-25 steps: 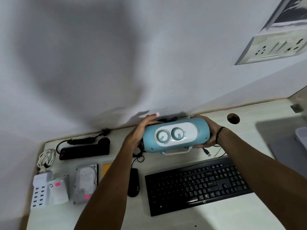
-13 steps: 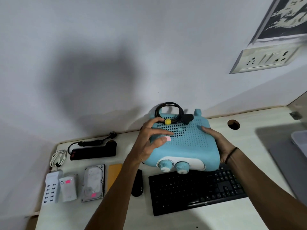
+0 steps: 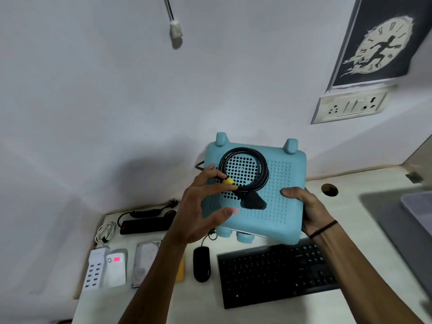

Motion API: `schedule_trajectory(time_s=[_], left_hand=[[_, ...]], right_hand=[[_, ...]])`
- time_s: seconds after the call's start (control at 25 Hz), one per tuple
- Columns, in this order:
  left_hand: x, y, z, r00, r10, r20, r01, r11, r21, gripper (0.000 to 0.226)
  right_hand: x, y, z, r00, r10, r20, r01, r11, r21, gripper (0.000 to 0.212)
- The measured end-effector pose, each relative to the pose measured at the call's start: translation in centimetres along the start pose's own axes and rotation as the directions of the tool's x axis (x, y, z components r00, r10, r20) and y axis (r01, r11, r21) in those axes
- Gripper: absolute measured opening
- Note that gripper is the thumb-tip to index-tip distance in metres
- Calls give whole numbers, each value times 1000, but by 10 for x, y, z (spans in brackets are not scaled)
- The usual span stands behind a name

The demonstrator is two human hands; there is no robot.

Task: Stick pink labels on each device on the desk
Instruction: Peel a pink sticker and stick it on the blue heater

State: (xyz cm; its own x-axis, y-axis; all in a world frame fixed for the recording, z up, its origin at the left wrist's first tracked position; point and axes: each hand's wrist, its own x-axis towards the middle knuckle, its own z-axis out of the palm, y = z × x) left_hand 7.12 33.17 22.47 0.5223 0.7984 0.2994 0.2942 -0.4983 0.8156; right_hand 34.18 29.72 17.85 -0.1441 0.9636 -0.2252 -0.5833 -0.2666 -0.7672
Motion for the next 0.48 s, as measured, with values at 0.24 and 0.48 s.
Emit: schedule_trajectory(time_s=[0.24,0.48], left_hand=[[-12,60,-28,929,21,-370,13,996,88,30],[2,127,-32,847,164,-505,-90,981,169,11]], right_hand=[[-22,4,27,962,-268,54,271,961,-55,72],[-51,-14,39,907,-420,-30,402,884,-237,91]])
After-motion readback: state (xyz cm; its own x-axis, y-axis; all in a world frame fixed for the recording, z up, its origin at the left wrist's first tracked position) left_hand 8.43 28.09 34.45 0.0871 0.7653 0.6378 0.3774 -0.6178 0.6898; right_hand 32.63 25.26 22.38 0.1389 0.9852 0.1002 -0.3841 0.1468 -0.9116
